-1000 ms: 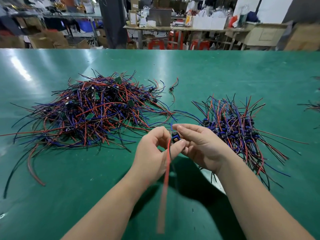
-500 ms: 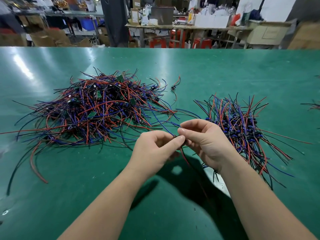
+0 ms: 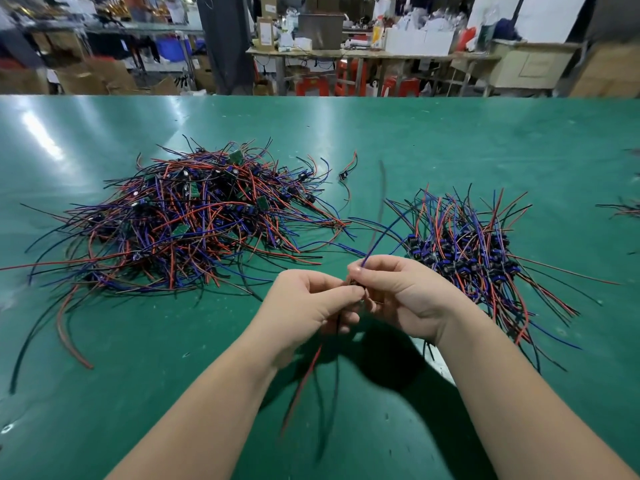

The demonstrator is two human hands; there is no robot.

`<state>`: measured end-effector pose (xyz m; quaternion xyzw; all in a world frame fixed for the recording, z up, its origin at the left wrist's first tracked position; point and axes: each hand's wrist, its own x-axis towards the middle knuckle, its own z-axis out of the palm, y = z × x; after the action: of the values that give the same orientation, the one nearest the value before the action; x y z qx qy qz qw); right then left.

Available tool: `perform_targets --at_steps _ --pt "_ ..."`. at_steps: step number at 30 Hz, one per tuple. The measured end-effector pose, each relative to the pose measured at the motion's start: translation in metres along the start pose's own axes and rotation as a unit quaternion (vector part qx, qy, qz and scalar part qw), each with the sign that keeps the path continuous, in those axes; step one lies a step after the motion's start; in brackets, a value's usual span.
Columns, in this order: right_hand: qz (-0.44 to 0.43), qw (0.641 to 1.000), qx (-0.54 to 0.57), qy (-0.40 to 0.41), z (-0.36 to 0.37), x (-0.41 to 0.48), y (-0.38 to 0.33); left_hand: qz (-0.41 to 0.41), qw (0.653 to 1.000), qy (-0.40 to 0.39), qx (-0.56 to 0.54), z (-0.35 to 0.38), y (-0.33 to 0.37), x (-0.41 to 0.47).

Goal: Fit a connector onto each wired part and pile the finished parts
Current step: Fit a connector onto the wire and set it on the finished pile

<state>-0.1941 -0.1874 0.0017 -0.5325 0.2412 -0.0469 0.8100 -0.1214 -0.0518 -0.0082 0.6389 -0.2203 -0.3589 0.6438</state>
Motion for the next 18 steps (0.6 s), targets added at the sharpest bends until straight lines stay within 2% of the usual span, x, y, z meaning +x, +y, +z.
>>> perform_targets --at_steps 3,9,14,18 --pt "-0.023 0.998 0.014 0.053 -0.005 0.000 -0.006 -0.045 0.998 -0.020 -0.030 -0.002 0.003 0.000" --pt "-0.120 0.969 0.090 0.199 -0.040 -0.003 -0.028 -0.093 0.992 -0.081 0.031 0.003 0.003 -0.006" --pt "-0.149 0.954 0.137 0.221 -0.049 -0.003 -0.030 -0.082 0.990 -0.080 0.082 0.005 0.001 -0.006" --pt "-0.190 0.942 0.132 0.242 -0.049 -0.002 -0.029 -0.064 0.990 -0.060 0.109 0.001 0.001 -0.006"
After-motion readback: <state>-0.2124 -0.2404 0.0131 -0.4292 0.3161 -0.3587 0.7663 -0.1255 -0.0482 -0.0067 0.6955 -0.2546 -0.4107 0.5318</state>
